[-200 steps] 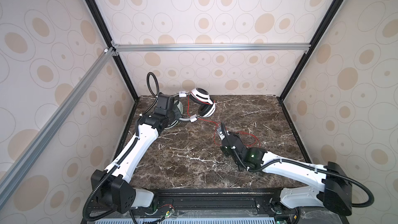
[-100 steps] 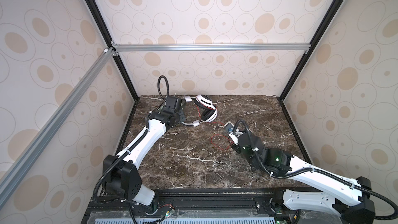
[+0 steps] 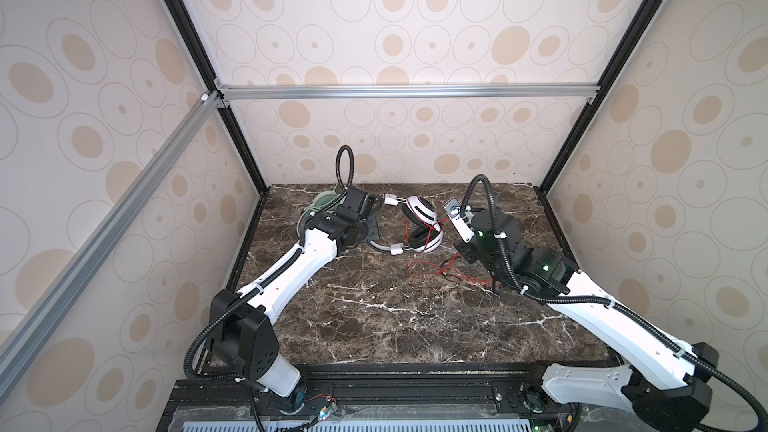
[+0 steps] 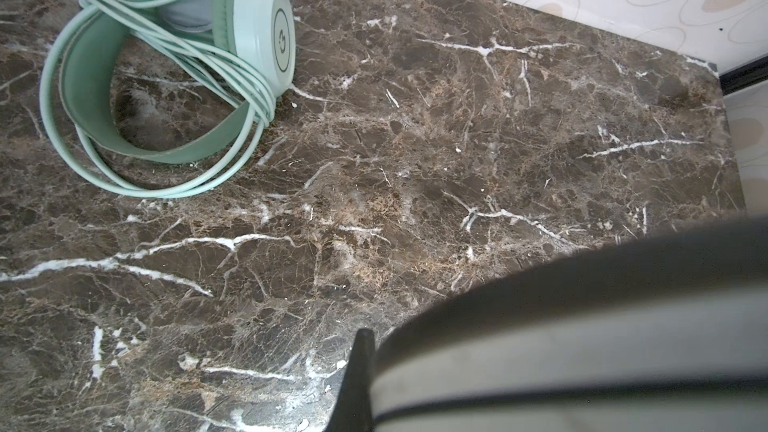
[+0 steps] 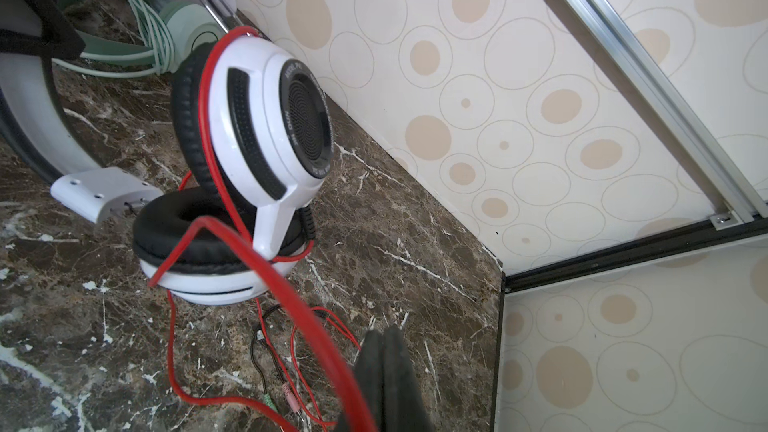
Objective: Wrap the headphones
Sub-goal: 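Raise the red cable with the right gripper up over the held headset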
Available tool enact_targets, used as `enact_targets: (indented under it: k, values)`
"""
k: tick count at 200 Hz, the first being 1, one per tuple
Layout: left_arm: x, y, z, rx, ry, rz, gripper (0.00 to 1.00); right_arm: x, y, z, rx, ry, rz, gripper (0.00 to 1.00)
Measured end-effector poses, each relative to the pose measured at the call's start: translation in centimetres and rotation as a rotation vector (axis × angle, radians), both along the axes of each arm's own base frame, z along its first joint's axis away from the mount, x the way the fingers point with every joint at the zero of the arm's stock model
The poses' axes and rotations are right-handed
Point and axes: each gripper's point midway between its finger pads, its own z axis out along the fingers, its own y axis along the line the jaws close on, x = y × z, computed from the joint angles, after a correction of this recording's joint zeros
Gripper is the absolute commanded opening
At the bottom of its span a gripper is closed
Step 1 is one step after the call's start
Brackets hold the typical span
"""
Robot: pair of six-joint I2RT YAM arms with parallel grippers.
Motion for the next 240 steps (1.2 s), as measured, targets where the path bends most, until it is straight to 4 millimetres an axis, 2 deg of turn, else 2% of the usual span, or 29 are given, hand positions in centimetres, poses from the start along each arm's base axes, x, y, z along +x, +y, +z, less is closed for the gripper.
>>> enact_targets:
  k: [28, 81, 117, 143, 179, 206, 221, 226, 240]
  values:
    - [-0.1, -1.4, -0.5, -0.003, 0.017, -0.056, 0.0, 1.0, 0.6, 0.3, -0.042, -0.012, 0.03, 0.04]
    - [-2.1, -4.7, -0.6, 0.021, 0.028, -0.19, 0.0, 5.1, 0.1, 0.1, -0.122, -0.03, 0.055, 0.03]
    - [-2.9, -6.3, -0.3, 0.024, 0.02, -0.255, 0.0, 6.3, 0.7, 0.3, -0.152, -0.066, 0.104, 0.02]
    - [-3.6, -7.2, -0.3, 0.032, 0.018, -0.295, 0.0, 7.0, 0.6, -0.2, -0.148, -0.055, 0.111, 0.02]
    - [-4.1, -7.6, 0.3, 0.024, 0.004, -0.324, 0.0, 8.0, 0.0, -1.3, -0.068, -0.008, 0.115, 0.03]
    - [-4.2, -7.6, 1.4, 0.008, -0.022, -0.33, 0.0, 9.4, -1.8, -2.8, 0.085, 0.083, 0.087, 0.05]
    - [-4.3, -7.8, 1.9, -0.006, -0.033, -0.336, 0.0, 10.0, -2.6, -3.8, 0.178, 0.14, 0.081, 0.12]
    - [-4.3, -7.9, 1.9, -0.01, -0.035, -0.339, 0.0, 10.2, -2.7, -4.1, 0.212, 0.159, 0.083, 0.19]
    - [-4.4, -8.1, 2.1, -0.021, -0.036, -0.35, 0.0, 10.5, -2.8, -4.8, 0.304, 0.215, 0.1, 0.51]
